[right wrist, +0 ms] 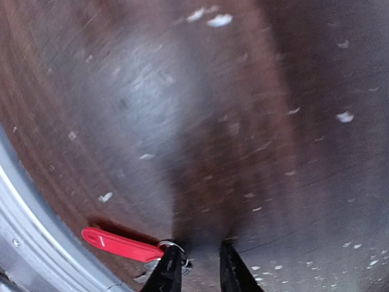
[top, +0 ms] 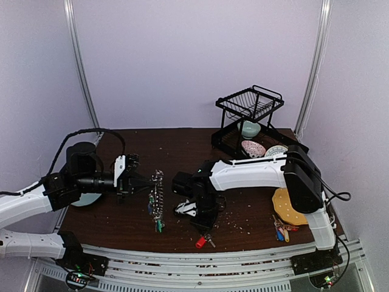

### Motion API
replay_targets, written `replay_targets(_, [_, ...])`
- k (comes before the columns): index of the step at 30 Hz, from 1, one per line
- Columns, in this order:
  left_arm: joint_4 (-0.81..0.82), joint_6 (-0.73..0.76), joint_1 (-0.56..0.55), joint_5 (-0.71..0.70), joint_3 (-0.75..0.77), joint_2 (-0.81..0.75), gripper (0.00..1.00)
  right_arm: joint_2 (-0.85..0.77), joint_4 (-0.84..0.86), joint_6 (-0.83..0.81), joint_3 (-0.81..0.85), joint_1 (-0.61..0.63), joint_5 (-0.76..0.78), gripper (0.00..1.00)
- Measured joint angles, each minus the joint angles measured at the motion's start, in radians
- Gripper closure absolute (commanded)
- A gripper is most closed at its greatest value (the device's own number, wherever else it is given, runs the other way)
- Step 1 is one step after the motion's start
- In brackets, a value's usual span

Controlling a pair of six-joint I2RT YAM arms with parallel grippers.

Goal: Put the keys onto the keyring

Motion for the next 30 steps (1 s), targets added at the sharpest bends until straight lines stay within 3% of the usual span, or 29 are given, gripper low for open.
replay_targets(5, [0.000, 0.000, 0.000, -0.003, 0.000, 0.000, 1.00, -0.024, 0.076, 0.034, -0.034, -0.018, 0.030, 0.66])
replay_targets(9, [0.000, 0.000, 0.000, -0.003, 0.000, 0.000, 1.00, -0.166, 0.216, 0.088, -0.215, -0.023, 0.003, 0.63])
replay_targets(16, [0.000, 0.000, 0.000, -0.003, 0.000, 0.000, 1.00, -0.438, 0.525, 0.288, -0.516, -0.026, -0.056, 0.69])
replay_targets(21, [0.000, 0.000, 0.000, -0.003, 0.000, 0.000, 1.00, -0.425, 0.668, 0.400, -0.584, -0.027, -0.074, 0.70])
replay_targets(30, [0.000, 0.000, 0.000, -0.003, 0.000, -0.005, 1.00, -0.338, 0.705, 0.475, -0.584, -0.083, -0.143, 0.70])
